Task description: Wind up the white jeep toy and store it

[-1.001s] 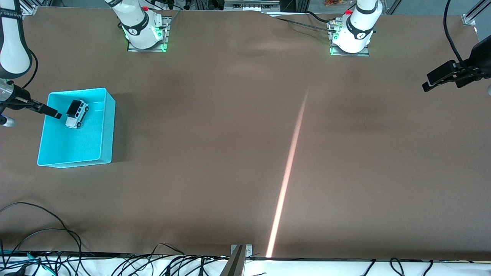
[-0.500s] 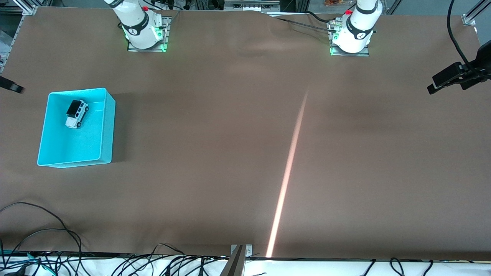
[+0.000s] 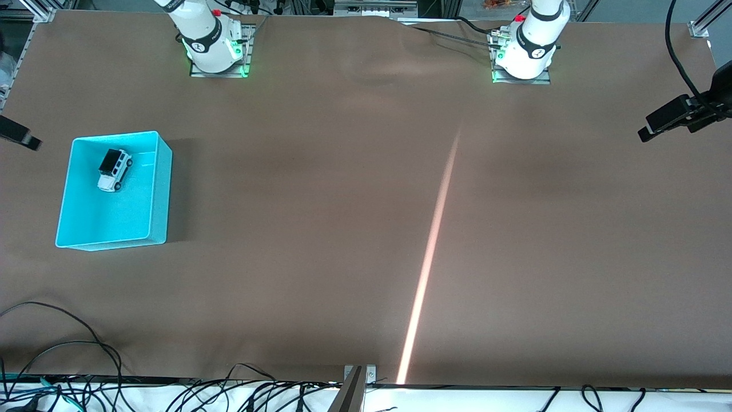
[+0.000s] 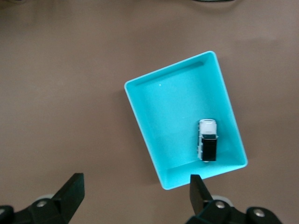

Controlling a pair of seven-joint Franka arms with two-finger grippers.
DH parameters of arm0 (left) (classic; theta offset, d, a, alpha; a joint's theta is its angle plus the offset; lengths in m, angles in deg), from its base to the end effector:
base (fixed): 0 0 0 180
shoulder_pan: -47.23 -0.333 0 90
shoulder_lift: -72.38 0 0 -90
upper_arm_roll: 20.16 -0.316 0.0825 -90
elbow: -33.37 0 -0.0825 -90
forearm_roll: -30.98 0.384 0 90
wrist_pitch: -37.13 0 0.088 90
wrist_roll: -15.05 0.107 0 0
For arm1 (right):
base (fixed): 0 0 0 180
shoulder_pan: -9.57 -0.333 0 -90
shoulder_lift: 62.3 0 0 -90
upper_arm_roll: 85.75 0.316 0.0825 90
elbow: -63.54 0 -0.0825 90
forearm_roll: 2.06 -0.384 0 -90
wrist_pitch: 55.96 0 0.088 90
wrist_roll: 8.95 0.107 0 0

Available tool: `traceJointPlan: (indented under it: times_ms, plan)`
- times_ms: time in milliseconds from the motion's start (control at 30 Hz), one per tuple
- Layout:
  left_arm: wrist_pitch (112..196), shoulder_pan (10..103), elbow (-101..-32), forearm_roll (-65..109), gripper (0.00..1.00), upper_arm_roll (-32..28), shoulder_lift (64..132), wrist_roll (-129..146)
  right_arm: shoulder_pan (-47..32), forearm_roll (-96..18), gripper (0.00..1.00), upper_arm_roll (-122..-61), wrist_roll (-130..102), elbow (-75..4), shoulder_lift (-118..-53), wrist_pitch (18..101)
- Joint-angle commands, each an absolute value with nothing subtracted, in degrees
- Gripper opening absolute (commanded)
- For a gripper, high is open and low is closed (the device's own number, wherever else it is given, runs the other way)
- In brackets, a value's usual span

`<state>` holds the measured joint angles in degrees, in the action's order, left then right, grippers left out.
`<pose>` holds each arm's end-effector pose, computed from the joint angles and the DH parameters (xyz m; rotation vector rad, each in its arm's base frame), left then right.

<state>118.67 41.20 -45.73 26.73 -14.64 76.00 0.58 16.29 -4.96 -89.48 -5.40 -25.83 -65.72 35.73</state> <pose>0.5584 -0.0017 0.6654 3.0406 0.3842 -0.0456 0.5663 -0.0980 0.5987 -3.0703 0.3799 0.0251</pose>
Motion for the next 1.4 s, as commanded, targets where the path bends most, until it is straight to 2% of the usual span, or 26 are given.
traceJointPlan:
  times_ms: [0, 267, 1368]
  plan:
    - [119.7, 41.7, -45.7, 25.4, 1.0, -16.6, 75.9, 0.8, 14.5, -2.0, 1.0, -87.7, -1.8, -23.3, -67.8, 36.1]
    - [121.6, 43.1, -47.6, 25.4, 1.0, -18.2, 75.8, 1.6, 6.9, -1.9, 1.0, -94.7, -3.0, -23.3, -67.0, 35.9]
    - [123.1, 44.2, -49.0, 24.7, 1.0, -17.5, 77.0, 6.1, 6.6, -2.3, 1.0, -95.2, -9.3, -24.0, -66.9, 34.6]
